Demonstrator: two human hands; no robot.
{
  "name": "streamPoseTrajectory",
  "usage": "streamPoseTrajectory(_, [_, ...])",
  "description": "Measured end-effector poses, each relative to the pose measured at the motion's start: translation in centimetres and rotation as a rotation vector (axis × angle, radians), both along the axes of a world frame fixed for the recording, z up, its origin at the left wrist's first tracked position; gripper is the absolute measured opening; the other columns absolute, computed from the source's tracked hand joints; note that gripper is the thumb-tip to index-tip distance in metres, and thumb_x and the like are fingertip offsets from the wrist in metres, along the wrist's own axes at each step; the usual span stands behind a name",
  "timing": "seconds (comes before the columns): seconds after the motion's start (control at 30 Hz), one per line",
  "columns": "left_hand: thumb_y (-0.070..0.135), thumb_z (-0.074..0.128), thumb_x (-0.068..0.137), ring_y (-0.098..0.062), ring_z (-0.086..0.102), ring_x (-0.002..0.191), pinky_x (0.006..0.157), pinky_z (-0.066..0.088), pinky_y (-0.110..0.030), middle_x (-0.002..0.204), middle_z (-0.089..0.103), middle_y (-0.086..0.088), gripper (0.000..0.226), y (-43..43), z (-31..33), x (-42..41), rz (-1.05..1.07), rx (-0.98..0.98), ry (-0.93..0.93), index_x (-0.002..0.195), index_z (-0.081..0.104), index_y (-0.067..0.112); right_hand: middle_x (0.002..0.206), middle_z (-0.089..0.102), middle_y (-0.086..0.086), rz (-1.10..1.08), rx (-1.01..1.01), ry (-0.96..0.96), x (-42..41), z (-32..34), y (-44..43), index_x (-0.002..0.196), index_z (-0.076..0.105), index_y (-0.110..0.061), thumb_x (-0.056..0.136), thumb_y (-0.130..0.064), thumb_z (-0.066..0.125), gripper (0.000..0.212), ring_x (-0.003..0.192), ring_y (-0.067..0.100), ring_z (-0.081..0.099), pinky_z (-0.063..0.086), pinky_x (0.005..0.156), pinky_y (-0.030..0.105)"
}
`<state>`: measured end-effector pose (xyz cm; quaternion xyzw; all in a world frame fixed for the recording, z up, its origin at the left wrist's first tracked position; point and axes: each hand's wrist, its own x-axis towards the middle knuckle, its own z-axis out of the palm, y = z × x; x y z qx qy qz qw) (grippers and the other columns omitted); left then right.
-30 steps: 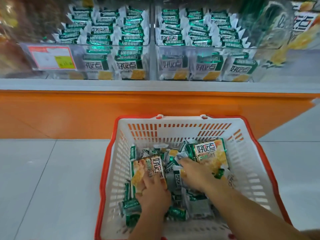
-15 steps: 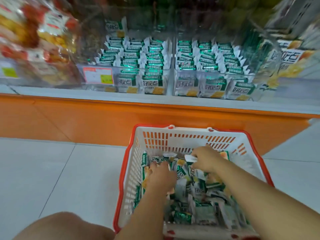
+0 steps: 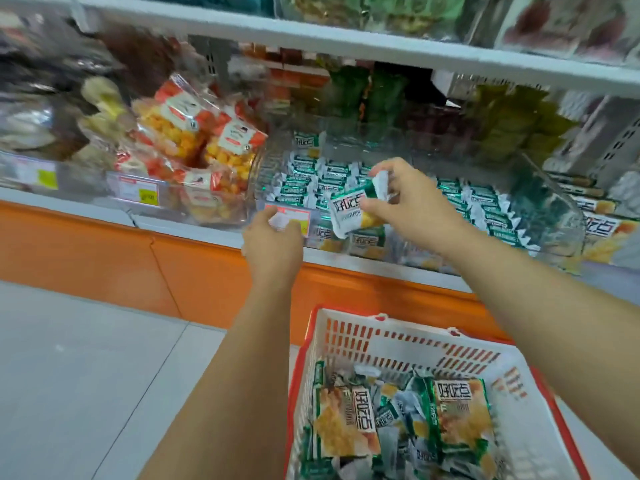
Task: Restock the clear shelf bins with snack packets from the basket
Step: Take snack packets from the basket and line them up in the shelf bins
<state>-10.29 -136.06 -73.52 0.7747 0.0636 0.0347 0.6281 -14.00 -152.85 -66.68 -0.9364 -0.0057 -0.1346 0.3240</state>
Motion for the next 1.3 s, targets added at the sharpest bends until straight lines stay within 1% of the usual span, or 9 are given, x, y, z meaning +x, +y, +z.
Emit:
streamPoseTrajectory(0.13, [0.021, 0.055, 0.090, -0.034, 0.033, 0.133, 0.105, 0.036, -0.045, 0.149, 0.029, -0.011, 0.055, -0.3, -0.1, 1.6, 0.018, -0.018, 0.022, 0.143, 0.039, 0.020, 0.102, 0.052, 0.009, -0.098, 0.217, -0.115, 6.9, -0.5, 1.7, 0.109, 0.047, -0.016, 0.089, -0.026, 0.064, 0.028, 0.080, 0.022, 0.050, 0.047, 0.070, 0.032])
streamPoseTrajectory(0.27, [0.020, 0.052, 0.093, -0.029, 0.019, 0.142, 0.106, 0.030, -0.041, 0.157, 0.011, -0.007, 0.056, 0.1, -0.5, 3.5, 0.055, 0.005, 0.021, 0.146, 0.033, 0.025, 0.105, 0.046, 0.005, -0.218, 0.261, -0.106, 14.0, -1.7, 2.4, 0.117, 0.046, -0.011, 0.091, -0.022, 0.061, 0.031, 0.084, 0.021, 0.047, 0.035, 0.065, 0.027])
streamPoseTrajectory(0.5, [0.022, 0.055, 0.093, -0.026, 0.026, 0.138, 0.091, 0.031, -0.027, 0.154, -0.001, 0.006, 0.052, -1.0, -1.5, 5.7, 0.121, -0.101, -0.010, 0.141, 0.036, 0.031, 0.111, 0.057, 0.014, -0.277, 0.187, -0.041, 24.4, -4.1, 2.5, 0.112, 0.045, -0.011, 0.092, -0.014, 0.059, 0.025, 0.091, 0.025, 0.053, 0.038, 0.067, 0.028])
streamPoseTrajectory(0.63, [0.021, 0.052, 0.093, -0.016, 0.018, 0.140, 0.091, 0.028, -0.022, 0.152, -0.008, 0.012, 0.047, -2.1, -1.9, 6.1, 0.158, -0.146, -0.010, 0.136, 0.037, 0.034, 0.095, 0.050, 0.008, -0.322, 0.029, 0.009, 27.2, -5.1, 2.3, 0.116, 0.040, -0.010, 0.094, -0.008, 0.052, 0.026, 0.100, 0.028, 0.055, 0.038, 0.070, 0.032])
streamPoseTrajectory(0.73, [0.019, 0.051, 0.092, -0.019, 0.028, 0.134, 0.084, 0.031, -0.022, 0.150, -0.007, 0.015, 0.046, -2.5, -1.8, 6.2, 0.180, -0.160, -0.005, 0.134, 0.038, 0.035, 0.111, 0.046, 0.012, -0.338, -0.070, -0.068, 27.8, -6.5, 1.8, 0.124, 0.045, -0.009, 0.091, 0.004, 0.047, 0.035, 0.090, 0.026, 0.051, 0.039, 0.071, 0.032])
streamPoseTrajectory(0.83, [0.020, 0.051, 0.092, -0.019, 0.030, 0.132, 0.083, 0.035, -0.026, 0.149, -0.009, 0.017, 0.046, -2.5, -1.9, 6.3, 0.181, -0.151, -0.004, 0.133, 0.038, 0.036, 0.124, 0.048, 0.016, -0.288, -0.186, -0.017, 28.3, -7.2, 0.8, 0.128, 0.048, -0.014, 0.093, 0.003, 0.045, 0.040, 0.102, 0.031, 0.054, 0.044, 0.077, 0.035])
streamPoseTrajectory(1.03, [0.023, 0.049, 0.096, -0.018, 0.010, 0.143, 0.094, 0.023, -0.024, 0.154, -0.015, 0.015, 0.056, -2.6, -1.7, 5.5, 0.141, -0.125, -0.010, 0.145, 0.025, 0.037, 0.142, 0.035, 0.020, -0.122, -0.288, 0.150, 26.7, -6.2, -0.2, 0.146, 0.033, -0.027, 0.087, 0.003, 0.051, 0.068, 0.123, 0.042, 0.042, 0.043, 0.100, 0.042])
streamPoseTrajectory(1.2, [0.016, 0.051, 0.092, -0.017, 0.010, 0.137, 0.097, 0.026, -0.028, 0.152, -0.010, 0.011, 0.061, -3.5, -1.8, 3.1, 0.191, -0.025, -0.096, 0.146, 0.026, 0.031, 0.142, 0.037, 0.014, -0.063, -0.287, 0.018, 19.9, -4.8, 0.9, 0.143, 0.039, -0.025, 0.090, 0.000, 0.051, 0.060, 0.127, 0.035, 0.039, 0.034, 0.107, 0.040])
streamPoseTrajectory(1.3, [0.018, 0.054, 0.092, -0.019, 0.021, 0.128, 0.101, 0.038, -0.044, 0.146, 0.006, 0.007, 0.052, -4.2, -2.6, 1.4, 0.199, 0.036, -0.140, 0.139, 0.034, 0.026, 0.131, 0.052, 0.009, -0.004, -0.244, -0.107, 13.9, -4.8, 1.3, 0.130, 0.054, -0.019, 0.092, -0.004, 0.051, 0.041, 0.115, 0.025, 0.050, 0.038, 0.096, 0.032])
